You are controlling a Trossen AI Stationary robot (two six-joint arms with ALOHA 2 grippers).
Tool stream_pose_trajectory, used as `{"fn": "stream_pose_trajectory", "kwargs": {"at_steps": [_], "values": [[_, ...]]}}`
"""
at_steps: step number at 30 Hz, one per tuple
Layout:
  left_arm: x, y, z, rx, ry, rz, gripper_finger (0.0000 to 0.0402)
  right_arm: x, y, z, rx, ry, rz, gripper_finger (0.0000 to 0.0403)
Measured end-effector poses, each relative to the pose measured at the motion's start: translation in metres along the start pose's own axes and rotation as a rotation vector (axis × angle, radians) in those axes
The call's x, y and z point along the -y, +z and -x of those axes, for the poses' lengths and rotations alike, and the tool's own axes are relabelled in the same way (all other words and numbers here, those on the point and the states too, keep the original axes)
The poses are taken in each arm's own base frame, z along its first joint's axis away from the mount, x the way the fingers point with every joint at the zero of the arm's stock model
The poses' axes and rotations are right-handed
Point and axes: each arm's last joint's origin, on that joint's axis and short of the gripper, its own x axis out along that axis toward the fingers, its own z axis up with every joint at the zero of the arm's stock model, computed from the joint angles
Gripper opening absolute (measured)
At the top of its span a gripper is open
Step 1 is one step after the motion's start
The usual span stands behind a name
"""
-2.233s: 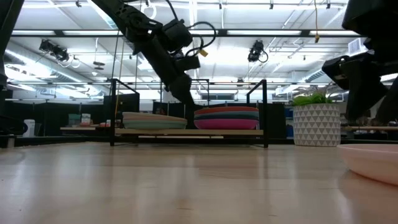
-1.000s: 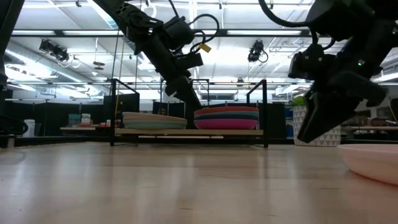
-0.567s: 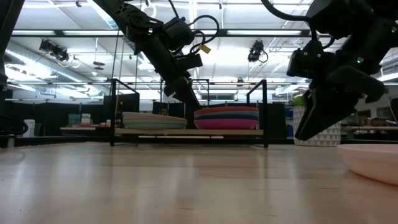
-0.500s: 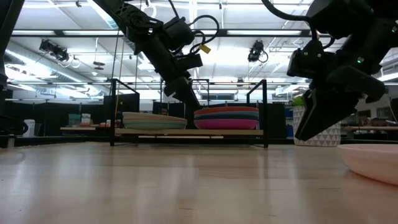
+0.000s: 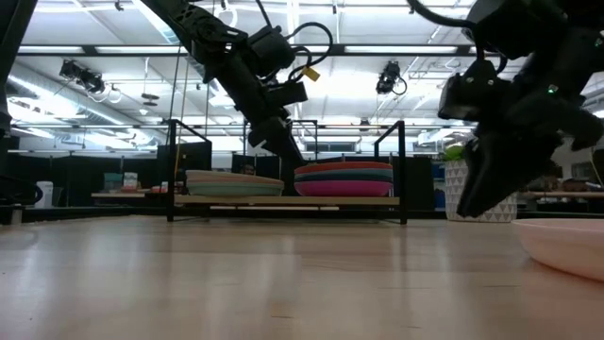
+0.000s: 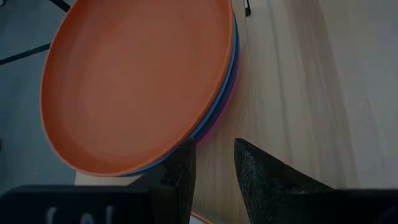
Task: Place and stack plates onto a shelf
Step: Stack the light orange plate on top of the gray plate on the shelf
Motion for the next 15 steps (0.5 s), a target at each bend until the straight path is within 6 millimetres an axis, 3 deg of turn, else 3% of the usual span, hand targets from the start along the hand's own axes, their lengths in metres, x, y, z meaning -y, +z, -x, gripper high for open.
{"fn": "stream_pose_trajectory", "kwargs": {"at_steps": [10,15], "values": [[0.003,-0.003,0.0,-0.031,-0.02,0.019,0.0117,-0.004,-0.012,0.004,-0.205,0.177,0.032,0.0153],[0.002,0.001,0.009,-0.02,-0.018,0.037,0.0117,-0.012,-0.001,0.016,-0.249,0.201,0.086,0.0153]]}}
